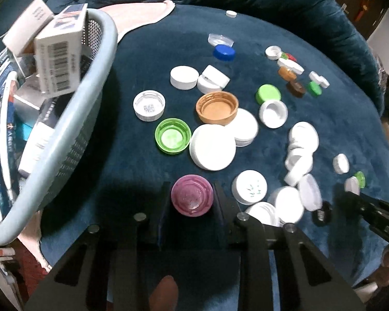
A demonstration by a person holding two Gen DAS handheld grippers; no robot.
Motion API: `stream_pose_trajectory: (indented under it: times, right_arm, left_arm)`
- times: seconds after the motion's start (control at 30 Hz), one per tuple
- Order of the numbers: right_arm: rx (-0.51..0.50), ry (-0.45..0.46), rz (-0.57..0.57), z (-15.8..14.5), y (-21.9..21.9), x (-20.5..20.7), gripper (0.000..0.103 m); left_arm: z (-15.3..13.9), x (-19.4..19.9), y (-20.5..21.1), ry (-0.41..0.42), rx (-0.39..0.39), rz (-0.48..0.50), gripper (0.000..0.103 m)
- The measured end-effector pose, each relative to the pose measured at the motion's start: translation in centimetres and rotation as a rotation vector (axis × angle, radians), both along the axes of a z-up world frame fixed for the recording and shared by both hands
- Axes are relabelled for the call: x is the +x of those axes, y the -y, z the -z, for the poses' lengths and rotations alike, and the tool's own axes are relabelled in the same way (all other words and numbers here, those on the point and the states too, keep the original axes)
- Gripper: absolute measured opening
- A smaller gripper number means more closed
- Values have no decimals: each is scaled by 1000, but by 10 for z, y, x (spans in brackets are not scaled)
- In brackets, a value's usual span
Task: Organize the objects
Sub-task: 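Carry both caps over the grey basket and open both tools to drop them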
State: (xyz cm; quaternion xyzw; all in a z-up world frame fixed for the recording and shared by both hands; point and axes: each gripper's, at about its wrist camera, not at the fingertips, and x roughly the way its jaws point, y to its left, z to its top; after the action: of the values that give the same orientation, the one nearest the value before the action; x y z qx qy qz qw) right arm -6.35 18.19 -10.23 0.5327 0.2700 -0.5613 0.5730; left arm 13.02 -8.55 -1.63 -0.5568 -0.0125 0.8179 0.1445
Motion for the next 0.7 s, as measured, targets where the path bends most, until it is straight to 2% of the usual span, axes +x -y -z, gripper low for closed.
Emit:
stream_pose_trajectory:
  times: [0.2, 0.37, 0.53, 0.6, 0.7]
  right_arm:
    - [-48, 25, -40, -23, 14, 25, 29]
    - [-102, 78, -122, -51, 36, 69, 29]
    - [-168, 150, -238, -90, 62, 140, 29]
    - [-197, 167, -298, -105, 68, 170, 29]
    - [-233, 196, -382, -125, 72, 214, 29]
  left_arm:
    - [-31, 14, 11, -58, 26, 14, 31]
    - [-63, 26, 36, -128, 16, -18, 31]
    - [-89, 37, 98, -184, 37, -153, 31]
    - [-93, 35, 132, -189, 51, -253, 31]
    - [-87, 27, 160, -179, 58, -327, 31]
